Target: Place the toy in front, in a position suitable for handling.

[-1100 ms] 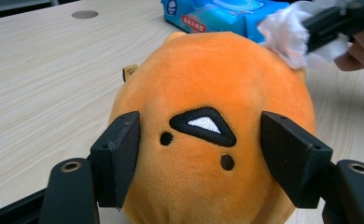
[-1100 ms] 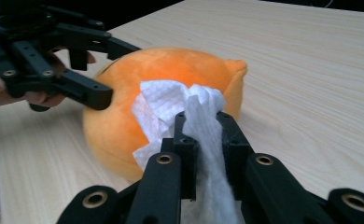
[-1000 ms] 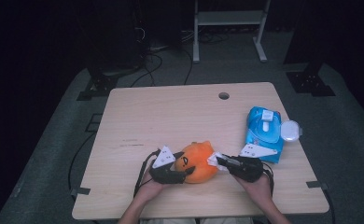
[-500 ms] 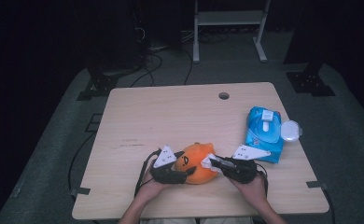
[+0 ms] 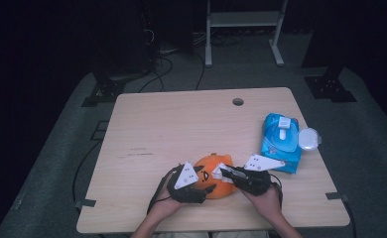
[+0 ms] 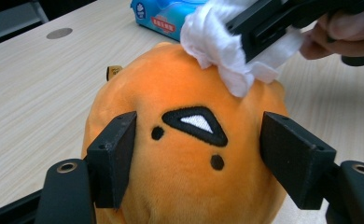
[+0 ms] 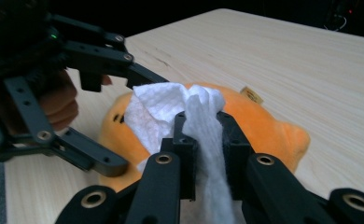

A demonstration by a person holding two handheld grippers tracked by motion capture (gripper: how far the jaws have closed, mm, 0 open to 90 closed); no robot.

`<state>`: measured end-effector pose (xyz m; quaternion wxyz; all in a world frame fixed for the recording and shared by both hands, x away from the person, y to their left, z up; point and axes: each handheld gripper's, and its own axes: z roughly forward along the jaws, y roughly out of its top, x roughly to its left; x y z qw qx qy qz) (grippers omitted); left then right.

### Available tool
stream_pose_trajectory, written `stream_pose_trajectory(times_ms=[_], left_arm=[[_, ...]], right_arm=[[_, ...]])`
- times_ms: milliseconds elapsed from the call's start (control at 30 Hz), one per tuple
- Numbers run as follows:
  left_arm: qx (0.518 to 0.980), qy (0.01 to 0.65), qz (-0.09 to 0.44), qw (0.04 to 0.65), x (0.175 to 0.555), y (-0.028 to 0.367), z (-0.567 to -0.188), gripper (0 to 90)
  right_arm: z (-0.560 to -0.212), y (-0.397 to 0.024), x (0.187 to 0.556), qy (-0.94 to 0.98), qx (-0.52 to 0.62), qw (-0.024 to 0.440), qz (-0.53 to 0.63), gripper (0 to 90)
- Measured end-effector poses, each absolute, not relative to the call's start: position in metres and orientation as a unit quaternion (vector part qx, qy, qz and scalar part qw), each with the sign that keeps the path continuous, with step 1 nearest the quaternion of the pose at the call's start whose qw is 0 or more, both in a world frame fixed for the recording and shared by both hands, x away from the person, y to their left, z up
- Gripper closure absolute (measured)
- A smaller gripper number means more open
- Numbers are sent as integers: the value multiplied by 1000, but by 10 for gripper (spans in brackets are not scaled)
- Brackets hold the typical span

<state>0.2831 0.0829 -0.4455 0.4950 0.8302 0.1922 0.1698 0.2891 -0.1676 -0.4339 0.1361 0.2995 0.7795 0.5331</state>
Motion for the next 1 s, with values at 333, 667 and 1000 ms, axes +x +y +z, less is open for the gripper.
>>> stream_pose_trajectory(times_ms=[333, 667, 1000], left_arm=[[840, 181, 186, 476, 278, 79, -446, 295], [835, 185, 182, 485, 279, 78, -447, 296], [832, 196, 176, 488, 283, 86, -449, 307]], right_arm=[[-430, -155, 281, 788, 272, 150, 531, 794], [-431, -162, 286, 778, 302, 161, 528, 794], [-436, -176, 293, 773, 324, 154, 523, 794]])
